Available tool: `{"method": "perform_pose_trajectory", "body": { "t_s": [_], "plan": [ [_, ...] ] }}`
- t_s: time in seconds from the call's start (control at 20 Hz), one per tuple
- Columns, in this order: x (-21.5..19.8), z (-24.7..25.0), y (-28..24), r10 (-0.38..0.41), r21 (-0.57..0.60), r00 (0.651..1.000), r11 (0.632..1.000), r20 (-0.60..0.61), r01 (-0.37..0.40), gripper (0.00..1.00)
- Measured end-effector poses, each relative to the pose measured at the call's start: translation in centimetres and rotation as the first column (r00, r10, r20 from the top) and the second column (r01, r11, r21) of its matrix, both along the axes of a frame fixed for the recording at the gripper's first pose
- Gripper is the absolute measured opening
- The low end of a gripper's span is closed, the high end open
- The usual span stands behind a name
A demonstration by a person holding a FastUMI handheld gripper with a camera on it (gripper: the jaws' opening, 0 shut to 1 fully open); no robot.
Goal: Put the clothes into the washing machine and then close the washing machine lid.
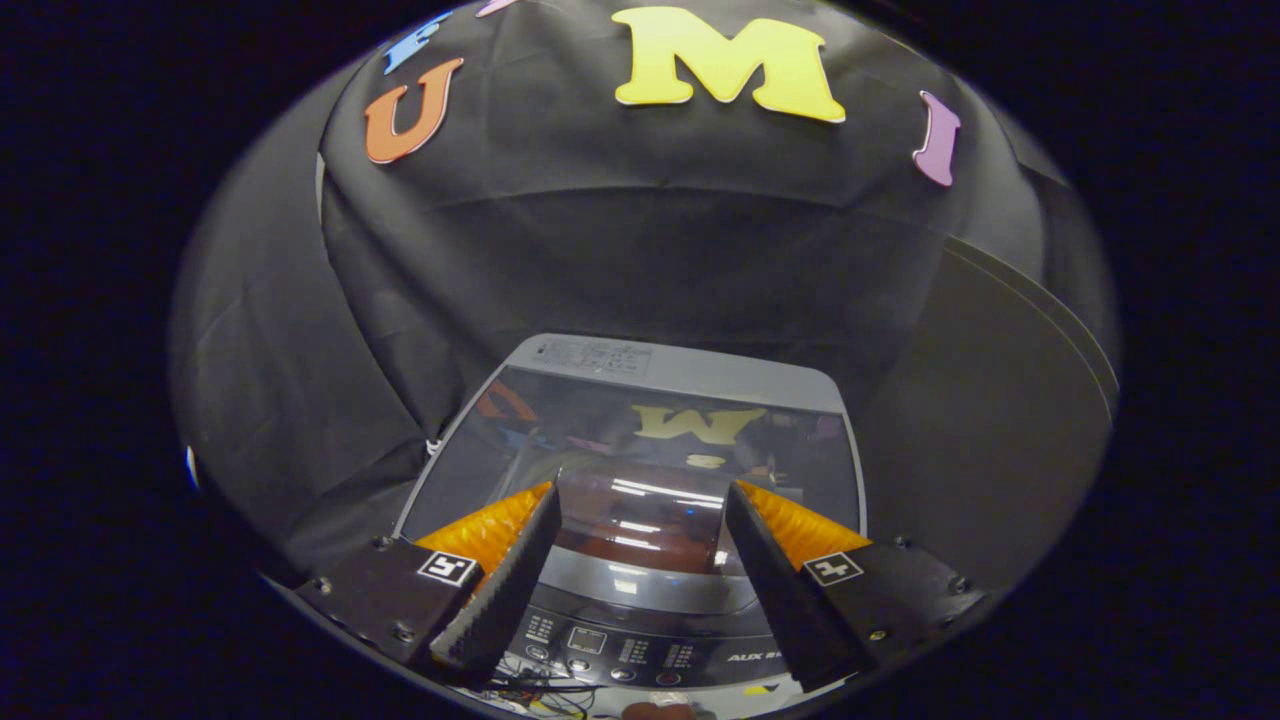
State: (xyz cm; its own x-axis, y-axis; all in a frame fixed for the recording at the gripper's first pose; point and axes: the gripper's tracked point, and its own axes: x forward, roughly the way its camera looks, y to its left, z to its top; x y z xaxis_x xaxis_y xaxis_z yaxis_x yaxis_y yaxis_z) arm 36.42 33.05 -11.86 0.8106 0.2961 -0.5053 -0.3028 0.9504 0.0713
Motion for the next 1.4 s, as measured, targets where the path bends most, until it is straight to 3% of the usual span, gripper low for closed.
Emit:
{"method": "perform_pose_trajectory", "body": {
  "t_s": [0.25, 0.45, 0.8, 1.05, 1.4],
  "plan": [
    [-1.3, 2.6, -0.8, -0.001, 0.030, 0.999, 1.000, 0.043, -0.001, 1.00],
    [-5.0, 7.7, -3.0, 0.021, 0.053, 0.986, 0.998, 0.167, -0.030, 1.00],
    [-18.3, 13.5, -9.8, 0.079, 0.063, 0.923, 0.992, 0.378, -0.111, 1.00],
    [-27.0, 14.9, -15.8, 0.065, 0.058, 0.898, 0.993, 0.436, -0.100, 1.00],
    [-31.9, 15.2, -21.3, 0.032, 0.083, 0.892, 0.994, 0.450, -0.077, 1.00]
  ]
}}
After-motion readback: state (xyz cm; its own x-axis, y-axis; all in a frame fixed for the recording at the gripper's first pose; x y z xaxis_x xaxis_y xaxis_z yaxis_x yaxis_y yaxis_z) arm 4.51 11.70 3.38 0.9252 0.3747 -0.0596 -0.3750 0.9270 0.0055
